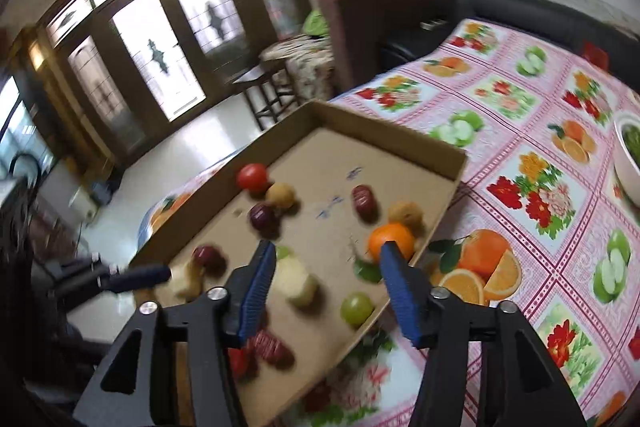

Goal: Organize fruits

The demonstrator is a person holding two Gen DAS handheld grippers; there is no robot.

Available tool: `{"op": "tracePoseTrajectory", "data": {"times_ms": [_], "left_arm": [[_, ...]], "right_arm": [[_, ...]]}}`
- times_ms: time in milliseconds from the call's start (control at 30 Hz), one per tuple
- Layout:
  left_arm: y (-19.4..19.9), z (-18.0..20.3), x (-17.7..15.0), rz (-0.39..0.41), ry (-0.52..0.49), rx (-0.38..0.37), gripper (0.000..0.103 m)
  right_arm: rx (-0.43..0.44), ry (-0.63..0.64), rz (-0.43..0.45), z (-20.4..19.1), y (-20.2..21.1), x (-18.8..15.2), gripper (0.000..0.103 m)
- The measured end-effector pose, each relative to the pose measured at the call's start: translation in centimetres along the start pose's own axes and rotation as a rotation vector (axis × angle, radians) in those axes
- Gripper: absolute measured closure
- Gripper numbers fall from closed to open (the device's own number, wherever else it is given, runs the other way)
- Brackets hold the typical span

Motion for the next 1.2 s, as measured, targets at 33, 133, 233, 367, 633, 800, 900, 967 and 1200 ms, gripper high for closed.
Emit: {"op": "tracePoseTrajectory", "data": {"times_ms": [33,133,233,367,633,800,900,967,1200], "left_arm": [[0.3,-0.1,-0.4,0.001,-0.003,0.003,0.053],[0.8,-0.4,-1.3,-0.003,-0.01,0.015,0.053],[1.6,-0.6,-2.2,0.004,-0.024,0.035,0.053],[2.6,-0.6,-2.9,0.023,-0.038,0.054,0.048],[3.9,-0.6,-4.3,0.045,-0.048,0.072,0.045],[4.1,-0.4,-5.6,0.026,-0.064,0.072,0.045],[4.1,-0.3,-6.3,0.014,-0.067,0.069,0.045],[4.1,-0.3,-6.7,0.008,-0.066,0.067,0.045],[4.0,-0.5,-7.5,-0.008,-0.064,0.068,0.045]], "right_arm": [[0.007,0.029,-0.002,-0.4,0.4,-0.4,0.042],[0.024,0.089,-0.012,-1.3,1.3,-1.6,0.034],[0.039,0.141,-0.033,-1.9,2.0,-2.9,0.03],[0.079,0.202,-0.094,-2.9,2.6,-5.0,0.025],[-0.008,0.43,-0.14,-4.7,3.7,-8.9,0.022],[-0.007,0.527,-0.177,-5.6,3.9,-10.9,0.021],[0.005,0.545,-0.206,-5.9,3.6,-11.6,0.021],[0.015,0.555,-0.219,-6.2,3.5,-12.0,0.021],[0.045,0.558,-0.24,-6.7,2.7,-12.3,0.021]]}}
Point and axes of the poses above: each gripper's, at about its wrist camera, not at the fingertips, and y roughly against the way its jaws point, z to its right, x to its top, the point moved 9 cm from there along -y, roughly the way its jaws point, and after that the axes turned 2 degrees about -y, right-handed, at the moved point
